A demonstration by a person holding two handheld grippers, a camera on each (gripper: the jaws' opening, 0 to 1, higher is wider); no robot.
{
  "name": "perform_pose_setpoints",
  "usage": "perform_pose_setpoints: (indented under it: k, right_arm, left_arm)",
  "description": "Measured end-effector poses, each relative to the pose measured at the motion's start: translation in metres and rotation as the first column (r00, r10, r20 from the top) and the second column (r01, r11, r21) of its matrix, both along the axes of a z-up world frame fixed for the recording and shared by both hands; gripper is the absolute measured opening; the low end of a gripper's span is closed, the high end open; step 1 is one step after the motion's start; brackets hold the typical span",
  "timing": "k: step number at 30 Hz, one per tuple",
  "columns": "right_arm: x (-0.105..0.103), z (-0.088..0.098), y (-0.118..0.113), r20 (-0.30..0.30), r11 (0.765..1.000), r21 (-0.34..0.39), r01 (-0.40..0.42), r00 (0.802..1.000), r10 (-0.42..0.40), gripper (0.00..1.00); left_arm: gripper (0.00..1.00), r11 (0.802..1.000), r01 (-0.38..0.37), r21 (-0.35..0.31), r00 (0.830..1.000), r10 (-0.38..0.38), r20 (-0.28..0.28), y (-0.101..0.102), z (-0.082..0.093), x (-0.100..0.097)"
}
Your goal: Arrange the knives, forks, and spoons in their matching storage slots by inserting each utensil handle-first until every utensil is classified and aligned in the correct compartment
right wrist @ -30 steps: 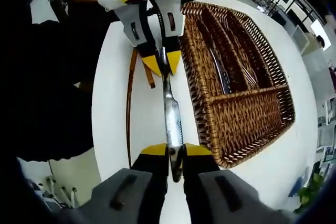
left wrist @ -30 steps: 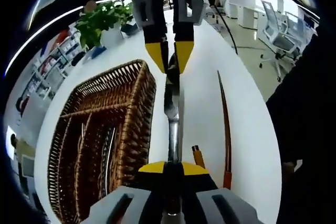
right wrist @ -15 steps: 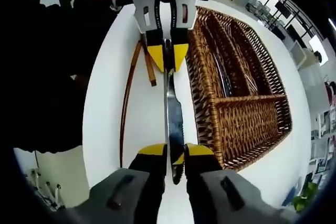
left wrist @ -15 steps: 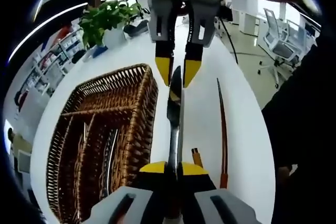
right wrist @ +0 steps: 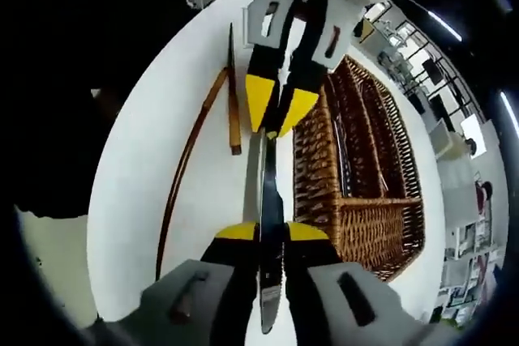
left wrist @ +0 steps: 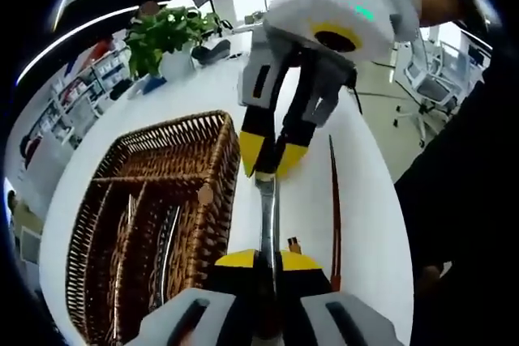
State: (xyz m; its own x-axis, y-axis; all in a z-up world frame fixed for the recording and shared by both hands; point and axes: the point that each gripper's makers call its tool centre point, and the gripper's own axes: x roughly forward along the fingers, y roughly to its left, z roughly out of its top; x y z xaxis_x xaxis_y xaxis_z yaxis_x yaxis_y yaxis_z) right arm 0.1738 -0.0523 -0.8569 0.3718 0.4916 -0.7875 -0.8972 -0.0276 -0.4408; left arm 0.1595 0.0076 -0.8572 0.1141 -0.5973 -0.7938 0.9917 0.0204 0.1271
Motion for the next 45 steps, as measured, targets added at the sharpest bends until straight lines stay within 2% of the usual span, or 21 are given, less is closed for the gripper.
perform_pose_setpoints:
  k: [1, 2, 3, 4, 5, 8, 12, 15, 17, 18, 19, 20, 21, 24, 26, 33, 35, 37, 39, 42, 45]
  right_arm:
    - [0.001, 0.003, 0.001, 0.015, 1.000, 0.006, -0.010, 1.000, 0.010, 0.03]
    - [-0.026, -0.006, 0.013, -0.129, 0.993, 0.033, -0.114, 0.985, 0.117, 0.00]
    - [-0.004, 0.000, 0.006, -0.039, 1.000, 0.016, -0.014, 0.999, 0.015, 0.00]
    - [-0.001, -0.003, 0.006, -0.040, 1.000, 0.006, 0.001, 0.999, 0.000, 0.00]
    - [0.001, -0.004, 0.004, -0.035, 1.000, -0.005, -0.008, 0.999, 0.008, 0.00]
    - [0.001, -0.005, 0.007, -0.039, 1.000, -0.009, -0.004, 0.999, 0.003, 0.00]
    - [0.000, 0.000, 0.011, -0.041, 1.000, -0.002, -0.010, 0.999, 0.010, 0.00]
    - [-0.001, 0.002, 0.014, -0.053, 1.000, 0.011, -0.007, 0.999, 0.007, 0.00]
    - [-0.002, 0.005, 0.014, -0.051, 1.000, 0.017, 0.002, 0.999, -0.001, 0.00]
    - [-0.001, 0.006, 0.015, -0.068, 0.999, 0.030, 0.017, 0.998, -0.015, 0.00]
    - [0.001, 0.007, 0.014, -0.079, 0.999, 0.044, 0.025, 0.997, -0.021, 0.00]
    - [0.000, 0.010, 0.014, -0.066, 0.999, 0.042, 0.023, 0.998, -0.020, 0.00]
    - [0.003, 0.011, 0.013, -0.071, 0.998, 0.049, 0.033, 0.997, -0.030, 0.00]
    - [-0.003, 0.015, 0.018, -0.078, 0.997, 0.071, 0.037, 0.996, -0.031, 0.00]
    - [-0.006, 0.018, 0.021, -0.083, 0.996, 0.083, 0.036, 0.996, -0.029, 0.00]
    - [-0.006, 0.027, 0.029, -0.066, 0.997, 0.081, 0.012, 0.998, -0.006, 0.00]
    - [-0.001, 0.033, 0.031, 0.040, 0.996, 0.018, -0.090, 0.995, 0.089, 0.00]
    - [-0.003, 0.036, 0.035, 0.009, 0.998, 0.042, -0.050, 0.999, 0.049, 0.00]
    - [-0.001, 0.037, 0.036, 0.017, 0.997, 0.055, -0.047, 0.999, 0.046, 0.00]
    - [0.000, 0.041, 0.036, 0.004, 0.995, 0.094, -0.019, 1.000, 0.019, 0.02]
    - [-0.001, 0.050, 0.036, -0.014, 0.987, 0.161, 0.019, 1.000, -0.017, 0.21]
  left_arm:
    - [0.06, 1.000, 0.003, 0.000, 1.000, -0.003, 0.017, 0.001, -0.001, 0.001]
    - [0.03, 1.000, 0.006, -0.003, 0.999, -0.005, 0.048, 0.001, -0.001, 0.004]
    - [0.03, 1.000, -0.006, -0.006, 0.990, 0.007, 0.140, 0.002, 0.003, 0.019]
    - [0.03, 1.000, -0.026, -0.017, 0.996, 0.027, 0.080, 0.003, 0.001, 0.015]
    - [0.03, 0.999, -0.034, -0.022, 0.998, 0.035, 0.049, 0.003, -0.001, 0.013]
    - [0.04, 1.000, -0.024, -0.011, 0.996, 0.025, 0.086, 0.003, -0.005, 0.014]
    - [0.17, 1.000, -0.028, 0.002, 0.993, 0.028, 0.116, 0.005, -0.007, 0.015]
    - [0.15, 1.000, -0.028, -0.012, 0.994, 0.029, 0.103, 0.004, -0.006, 0.014]
    - [0.09, 1.000, -0.023, 0.000, 0.991, 0.023, 0.131, 0.006, -0.005, 0.017]
    - [0.09, 1.000, -0.025, 0.012, 0.990, 0.023, 0.138, 0.008, -0.007, 0.018]
    - [0.10, 0.999, -0.022, 0.049, 0.985, 0.013, 0.170, 0.014, -0.010, 0.021]
    - [0.10, 0.997, -0.019, 0.073, 0.981, 0.004, 0.196, 0.018, -0.012, 0.024]
    - [0.09, 0.996, -0.021, 0.085, 0.981, 0.004, 0.195, 0.021, -0.014, 0.023]
    - [0.10, 0.999, -0.027, 0.041, 0.985, 0.019, 0.174, 0.019, -0.008, 0.017]
    - [0.08, 0.999, -0.035, 0.019, 0.981, 0.031, 0.191, 0.017, -0.002, 0.019]
    - [0.03, 1.000, -0.012, 0.023, 0.980, 0.007, 0.201, 0.020, 0.006, 0.017]
    - [0.02, 0.999, 0.006, 0.034, 0.978, -0.013, 0.206, 0.021, 0.006, 0.014]
    - [0.02, 0.999, -0.004, 0.031, 0.979, -0.003, 0.206, 0.025, 0.008, 0.017]
    - [0.01, 1.000, -0.009, 0.027, 0.978, 0.003, 0.210, 0.027, 0.011, 0.018]
    - [0.01, 1.000, -0.012, 0.025, 0.978, 0.006, 0.208, 0.030, 0.014, 0.017]
    - [0.01, 0.999, -0.011, 0.043, 0.976, 0.002, 0.217, 0.036, 0.015, 0.016]
